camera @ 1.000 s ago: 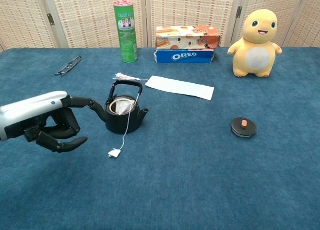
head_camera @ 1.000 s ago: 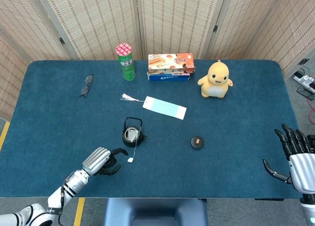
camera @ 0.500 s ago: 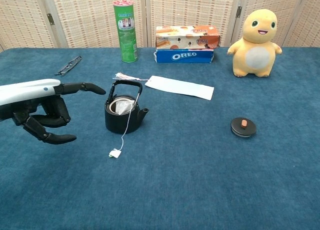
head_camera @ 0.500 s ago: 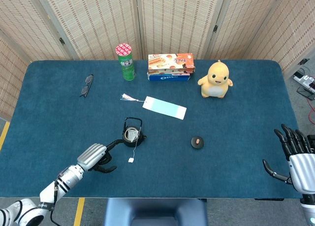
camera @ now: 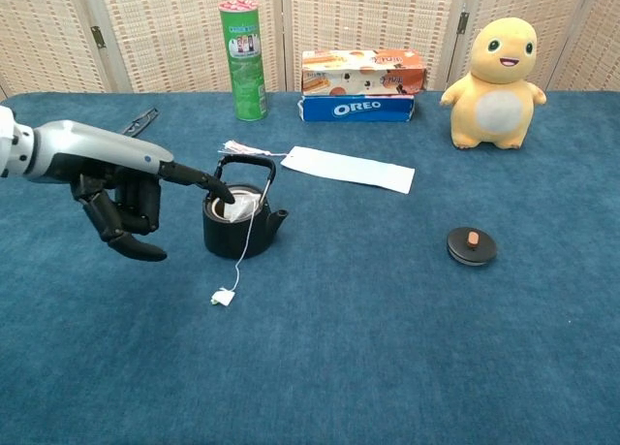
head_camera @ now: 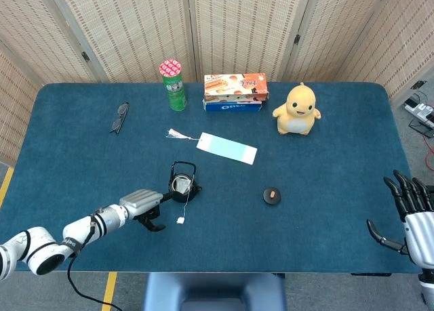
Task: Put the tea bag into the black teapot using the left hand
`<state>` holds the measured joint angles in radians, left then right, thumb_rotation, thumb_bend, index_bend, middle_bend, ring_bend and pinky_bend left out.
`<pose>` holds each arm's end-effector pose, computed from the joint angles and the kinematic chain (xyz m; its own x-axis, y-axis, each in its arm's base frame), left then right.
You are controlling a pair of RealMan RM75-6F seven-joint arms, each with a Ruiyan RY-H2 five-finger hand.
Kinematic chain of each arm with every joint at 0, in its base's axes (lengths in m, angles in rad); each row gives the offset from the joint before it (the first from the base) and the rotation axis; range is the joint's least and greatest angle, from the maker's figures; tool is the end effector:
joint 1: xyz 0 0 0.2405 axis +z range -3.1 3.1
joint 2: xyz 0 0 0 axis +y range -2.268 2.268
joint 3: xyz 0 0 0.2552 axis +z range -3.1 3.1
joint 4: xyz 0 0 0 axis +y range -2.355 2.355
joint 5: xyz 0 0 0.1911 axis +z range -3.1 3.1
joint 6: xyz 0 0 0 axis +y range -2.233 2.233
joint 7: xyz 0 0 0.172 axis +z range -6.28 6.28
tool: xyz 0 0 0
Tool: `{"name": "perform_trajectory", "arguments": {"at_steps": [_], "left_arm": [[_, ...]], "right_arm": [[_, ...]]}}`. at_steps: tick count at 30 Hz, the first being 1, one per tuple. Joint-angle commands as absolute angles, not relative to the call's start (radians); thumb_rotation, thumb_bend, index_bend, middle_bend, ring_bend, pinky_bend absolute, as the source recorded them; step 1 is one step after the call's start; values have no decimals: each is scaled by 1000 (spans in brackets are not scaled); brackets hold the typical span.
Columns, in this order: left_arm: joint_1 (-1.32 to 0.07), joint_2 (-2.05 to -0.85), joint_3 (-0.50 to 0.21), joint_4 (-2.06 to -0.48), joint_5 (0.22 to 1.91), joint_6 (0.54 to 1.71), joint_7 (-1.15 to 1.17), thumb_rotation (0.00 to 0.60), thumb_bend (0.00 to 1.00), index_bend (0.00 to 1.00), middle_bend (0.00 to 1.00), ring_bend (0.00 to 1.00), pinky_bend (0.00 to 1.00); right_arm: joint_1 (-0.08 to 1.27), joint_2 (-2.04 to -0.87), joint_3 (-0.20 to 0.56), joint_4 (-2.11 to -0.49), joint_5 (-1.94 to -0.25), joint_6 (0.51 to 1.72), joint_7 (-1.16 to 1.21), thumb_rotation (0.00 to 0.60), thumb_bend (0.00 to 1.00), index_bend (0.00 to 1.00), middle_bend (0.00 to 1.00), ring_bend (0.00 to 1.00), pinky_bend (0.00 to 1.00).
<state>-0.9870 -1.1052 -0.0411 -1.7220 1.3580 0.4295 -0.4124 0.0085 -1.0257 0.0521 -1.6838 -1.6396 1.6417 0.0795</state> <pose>-0.1218 0.3371 0.0321 0.3730 0.7360 0.5649 0.9114 -0.4047 -0.0744 -0.2761 -0.1825 0.2132 0.3366 0.1187 0.9341 -0.9330 -0.0919 0.3479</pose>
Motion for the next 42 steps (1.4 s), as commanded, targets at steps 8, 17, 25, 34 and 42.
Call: {"name": "perform_trajectory", "arguments": {"at_steps": [8, 17, 25, 34, 42], "left_arm": [[-1026, -1220, -49, -1629, 1188, 459, -225, 590, 357, 0, 1000, 1000, 1000], [-1035, -1282, -25, -1564, 1113, 476, -113, 591, 355, 0, 1000, 1000, 1000], [-1030, -1303, -21, -1526, 1087, 463, -98, 596, 355, 0, 1000, 1000, 1000], [-1007, -1332, -21, -1511, 1123, 445, -122, 597, 356, 5, 1000, 1000, 1000], [-994, -1388, -29, -1449, 1163, 431, -151, 598, 353, 5, 1000, 1000, 1000]], "right_arm": [[4, -1022, 59, -1681, -1628, 1651, 91, 220, 404, 0, 0, 14, 0], [3, -1019, 65, -1682, -1615, 1649, 96, 221, 404, 0, 0, 13, 0], [11, -1022, 69, -1683, -1602, 1631, 87, 221, 405, 0, 0, 14, 0], [14, -1027, 73, -1683, -1598, 1629, 79, 220, 404, 0, 0, 14, 0], [15, -1028, 76, -1682, -1594, 1626, 77, 220, 404, 0, 0, 13, 0]]}}
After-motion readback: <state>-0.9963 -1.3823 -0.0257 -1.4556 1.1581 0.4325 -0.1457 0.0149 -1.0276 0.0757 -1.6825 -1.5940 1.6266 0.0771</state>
